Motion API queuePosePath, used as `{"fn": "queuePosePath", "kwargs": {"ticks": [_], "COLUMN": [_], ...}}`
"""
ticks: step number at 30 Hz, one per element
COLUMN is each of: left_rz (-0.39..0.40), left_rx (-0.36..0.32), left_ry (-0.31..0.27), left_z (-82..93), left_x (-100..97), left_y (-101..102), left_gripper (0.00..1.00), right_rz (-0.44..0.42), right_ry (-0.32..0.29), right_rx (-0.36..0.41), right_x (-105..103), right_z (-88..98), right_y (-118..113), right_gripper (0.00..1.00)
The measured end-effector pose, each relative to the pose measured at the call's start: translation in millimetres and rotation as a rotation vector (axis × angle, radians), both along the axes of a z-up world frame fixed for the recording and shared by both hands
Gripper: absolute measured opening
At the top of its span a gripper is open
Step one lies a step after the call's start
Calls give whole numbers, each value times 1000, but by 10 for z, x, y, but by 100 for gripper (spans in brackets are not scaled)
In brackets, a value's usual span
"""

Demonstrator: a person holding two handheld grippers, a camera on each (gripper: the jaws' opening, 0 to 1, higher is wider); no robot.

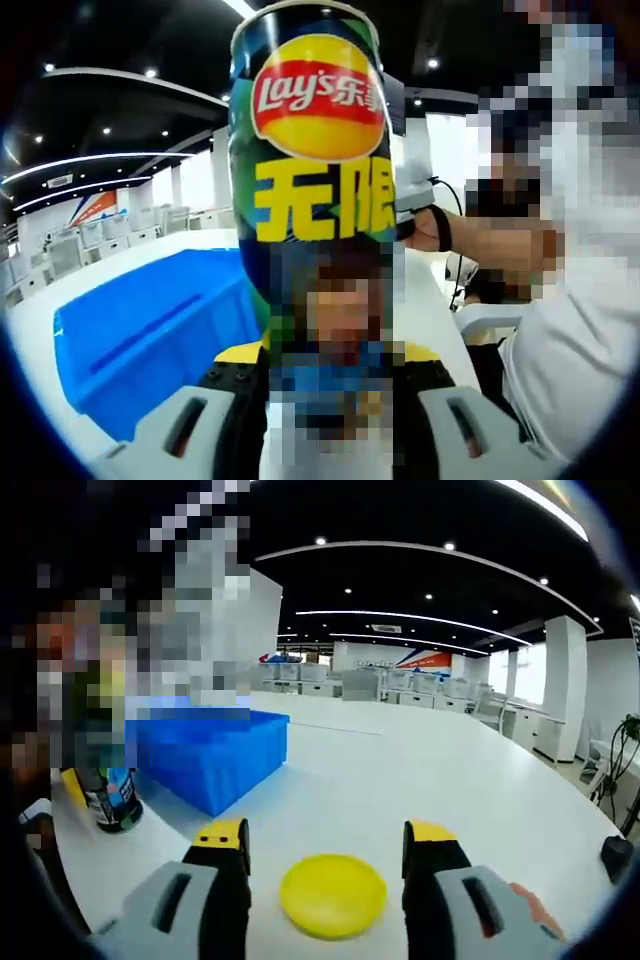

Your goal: Open the lid of the chip container on the table, take out the chips, place them into the box in front of the container, and close the lid

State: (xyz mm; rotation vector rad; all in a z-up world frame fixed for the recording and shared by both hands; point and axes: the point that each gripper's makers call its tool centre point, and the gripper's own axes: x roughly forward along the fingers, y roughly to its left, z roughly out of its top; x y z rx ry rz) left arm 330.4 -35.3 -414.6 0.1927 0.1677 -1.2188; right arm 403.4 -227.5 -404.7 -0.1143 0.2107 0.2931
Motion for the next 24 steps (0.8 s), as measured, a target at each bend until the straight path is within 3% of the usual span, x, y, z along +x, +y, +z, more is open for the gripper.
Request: {"fn": "queuePosePath", "kwargs": {"ticks": [7,14,24], "left_rz": [-5,6,32], "left_rx": [0,-53,-202], "left_ry": [-38,-25,-8], "left_z": [11,86,367], "left_x": [-14,4,45], "left_y": [4,24,47], "left_gripper": [48,63,67], "right_rz": [5,7,-1], "right_ry": [3,-1,-9], "right_rx": [-26,-18,-10], "right_x": [38,73,91], "right_z": [-34,-49,-28], "right_y": [-48,-93,-181], "right_gripper": [57,57,56]}}
